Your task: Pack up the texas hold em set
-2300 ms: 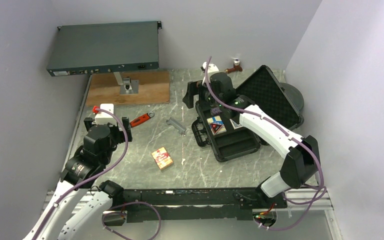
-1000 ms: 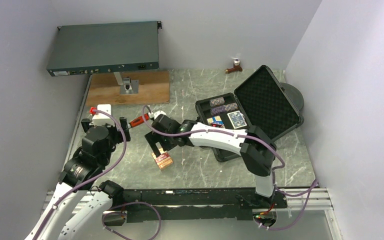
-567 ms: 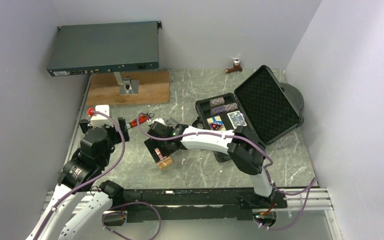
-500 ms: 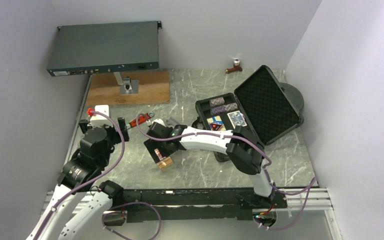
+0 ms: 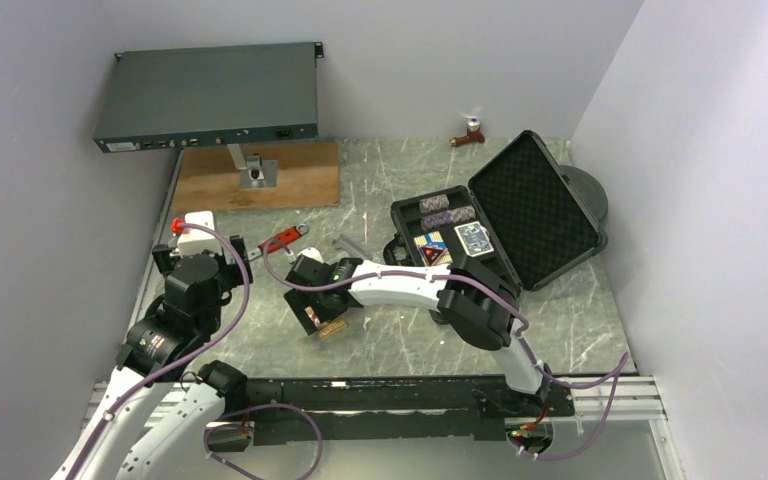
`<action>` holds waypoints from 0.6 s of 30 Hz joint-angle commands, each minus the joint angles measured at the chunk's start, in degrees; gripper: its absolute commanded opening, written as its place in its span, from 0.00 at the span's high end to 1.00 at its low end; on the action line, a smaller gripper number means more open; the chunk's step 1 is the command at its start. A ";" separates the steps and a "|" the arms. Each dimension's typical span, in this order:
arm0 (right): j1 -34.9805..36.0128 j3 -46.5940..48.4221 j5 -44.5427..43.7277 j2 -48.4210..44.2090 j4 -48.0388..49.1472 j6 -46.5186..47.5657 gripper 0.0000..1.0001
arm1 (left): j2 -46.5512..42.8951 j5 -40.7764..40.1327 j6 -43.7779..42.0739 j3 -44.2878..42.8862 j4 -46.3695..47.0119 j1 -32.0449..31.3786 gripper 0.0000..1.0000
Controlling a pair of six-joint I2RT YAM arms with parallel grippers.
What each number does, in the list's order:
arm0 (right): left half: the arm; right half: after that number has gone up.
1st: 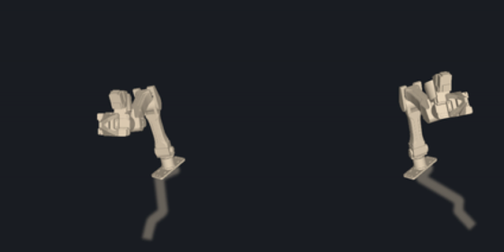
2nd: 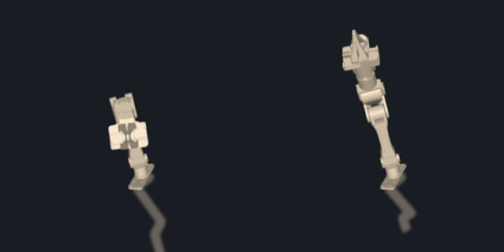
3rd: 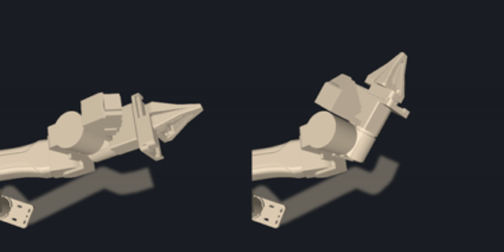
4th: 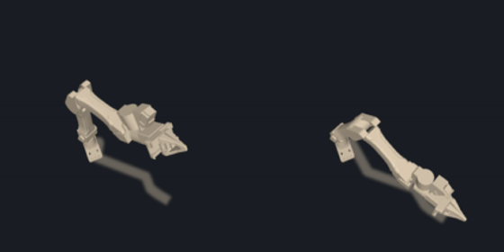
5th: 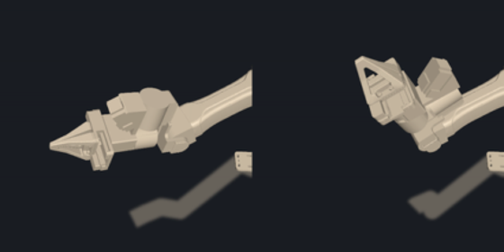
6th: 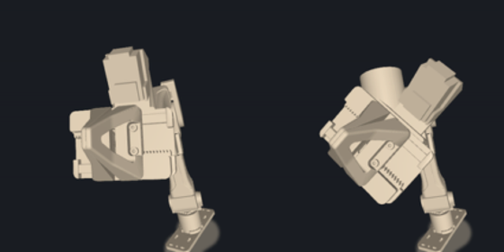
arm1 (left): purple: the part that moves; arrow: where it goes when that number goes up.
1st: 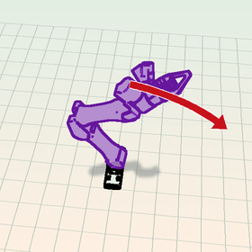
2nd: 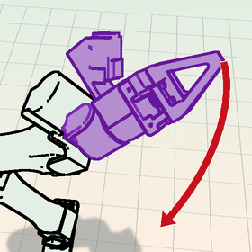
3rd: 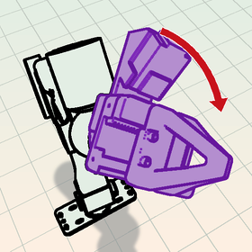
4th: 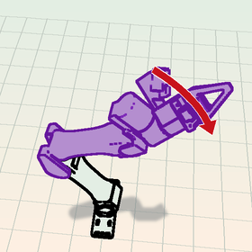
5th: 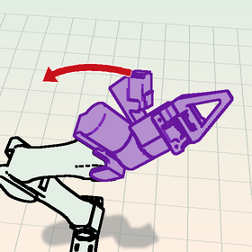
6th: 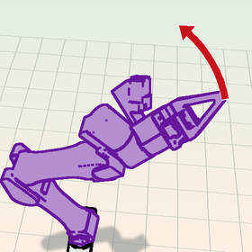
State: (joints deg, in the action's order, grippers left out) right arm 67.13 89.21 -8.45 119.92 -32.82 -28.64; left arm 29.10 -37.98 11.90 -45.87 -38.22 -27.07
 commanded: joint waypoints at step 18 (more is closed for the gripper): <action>0.60 4.32 -2.28 1.09 -3.37 0.54 0.64 | -0.44 -3.77 1.57 -0.34 -0.36 0.35 0.01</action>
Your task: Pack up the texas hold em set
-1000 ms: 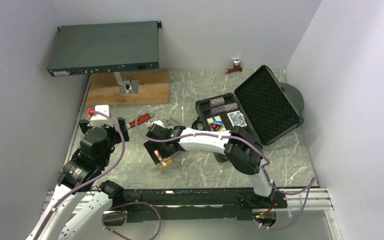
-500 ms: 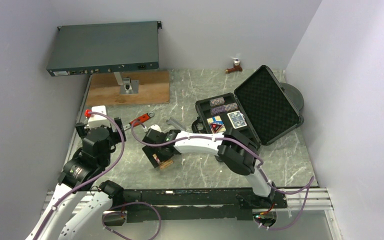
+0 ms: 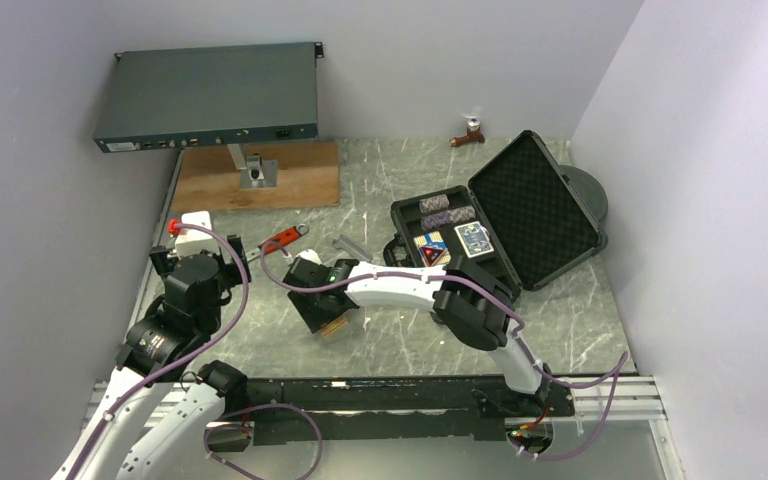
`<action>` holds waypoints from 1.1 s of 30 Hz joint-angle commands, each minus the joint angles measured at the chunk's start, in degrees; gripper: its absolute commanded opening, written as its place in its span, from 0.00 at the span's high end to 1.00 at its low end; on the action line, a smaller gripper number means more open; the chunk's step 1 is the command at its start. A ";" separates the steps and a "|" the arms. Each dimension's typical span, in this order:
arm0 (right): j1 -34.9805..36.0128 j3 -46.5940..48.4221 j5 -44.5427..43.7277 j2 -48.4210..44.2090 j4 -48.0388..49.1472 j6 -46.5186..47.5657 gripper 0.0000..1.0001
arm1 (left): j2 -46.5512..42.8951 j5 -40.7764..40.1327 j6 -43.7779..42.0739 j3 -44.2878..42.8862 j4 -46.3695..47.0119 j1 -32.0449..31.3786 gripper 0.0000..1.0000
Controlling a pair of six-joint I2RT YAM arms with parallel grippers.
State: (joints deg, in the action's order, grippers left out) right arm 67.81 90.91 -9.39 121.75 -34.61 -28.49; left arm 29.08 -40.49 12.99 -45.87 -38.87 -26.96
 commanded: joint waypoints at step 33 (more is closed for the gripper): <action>-14.99 -1.95 -32.45 -26.36 -30.11 -44.66 1.00 | -0.77 0.22 0.29 -0.28 0.73 0.27 0.01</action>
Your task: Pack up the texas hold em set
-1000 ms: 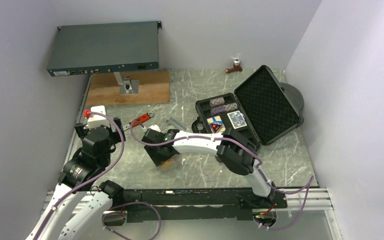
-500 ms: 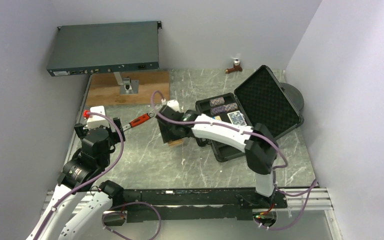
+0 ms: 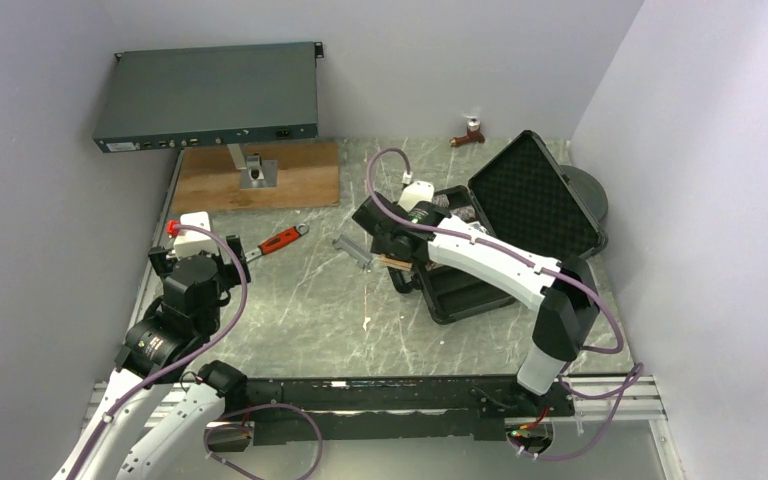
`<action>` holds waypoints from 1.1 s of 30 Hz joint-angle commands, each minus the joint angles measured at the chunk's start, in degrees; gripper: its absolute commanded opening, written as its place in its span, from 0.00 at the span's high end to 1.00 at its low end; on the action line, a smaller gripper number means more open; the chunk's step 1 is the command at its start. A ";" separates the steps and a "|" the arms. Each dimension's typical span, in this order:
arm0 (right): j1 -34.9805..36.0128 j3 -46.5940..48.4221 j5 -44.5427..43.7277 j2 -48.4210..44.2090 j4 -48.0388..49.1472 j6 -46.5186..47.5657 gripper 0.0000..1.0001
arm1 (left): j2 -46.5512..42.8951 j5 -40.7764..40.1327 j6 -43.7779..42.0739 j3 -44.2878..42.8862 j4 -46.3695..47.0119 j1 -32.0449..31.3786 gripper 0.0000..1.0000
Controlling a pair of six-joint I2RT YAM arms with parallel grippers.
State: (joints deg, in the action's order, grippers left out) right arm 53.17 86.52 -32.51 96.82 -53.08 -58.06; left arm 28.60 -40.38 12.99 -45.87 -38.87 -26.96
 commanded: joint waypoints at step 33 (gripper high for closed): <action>-28.84 -24.65 9.28 -19.51 -6.02 -37.51 1.00 | 0.60 1.00 0.10 -0.28 0.80 0.24 0.01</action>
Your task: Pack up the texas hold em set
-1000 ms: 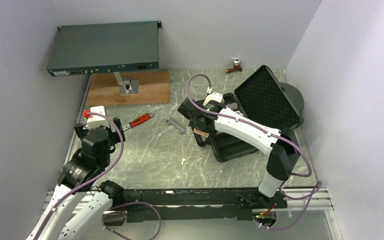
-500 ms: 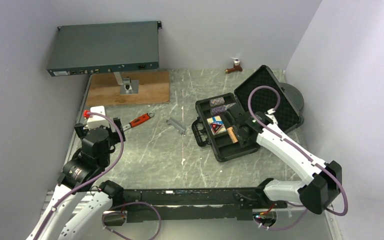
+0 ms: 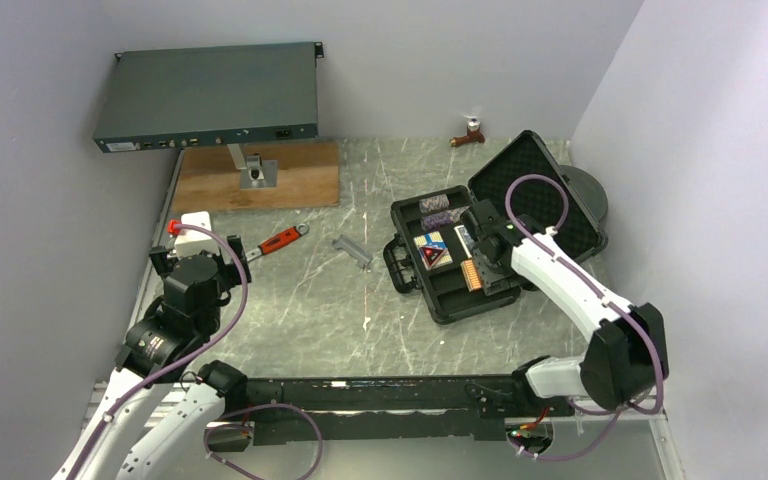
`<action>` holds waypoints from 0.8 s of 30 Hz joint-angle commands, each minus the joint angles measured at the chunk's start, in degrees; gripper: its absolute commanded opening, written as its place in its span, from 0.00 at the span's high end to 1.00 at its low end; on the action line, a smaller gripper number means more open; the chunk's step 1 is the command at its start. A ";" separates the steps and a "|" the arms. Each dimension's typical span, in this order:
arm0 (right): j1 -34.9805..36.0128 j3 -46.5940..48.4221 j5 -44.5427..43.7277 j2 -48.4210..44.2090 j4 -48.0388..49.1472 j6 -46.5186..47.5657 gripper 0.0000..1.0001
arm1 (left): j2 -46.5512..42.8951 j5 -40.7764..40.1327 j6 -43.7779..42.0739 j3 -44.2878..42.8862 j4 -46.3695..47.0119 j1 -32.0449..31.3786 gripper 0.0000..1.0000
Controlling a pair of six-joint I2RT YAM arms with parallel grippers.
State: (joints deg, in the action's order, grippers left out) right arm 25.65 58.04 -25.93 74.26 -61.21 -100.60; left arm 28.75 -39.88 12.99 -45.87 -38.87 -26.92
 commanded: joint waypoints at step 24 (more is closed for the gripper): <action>-1.83 5.58 3.83 12.45 3.97 11.13 0.95 | 1.11 1.46 -0.22 -0.28 1.08 0.20 0.01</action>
State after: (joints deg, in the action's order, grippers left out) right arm 24.03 62.54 -20.93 86.80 -58.81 -90.37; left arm 29.87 -38.89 12.97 -45.87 -38.87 -26.92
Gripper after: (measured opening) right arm 0.671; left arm 0.990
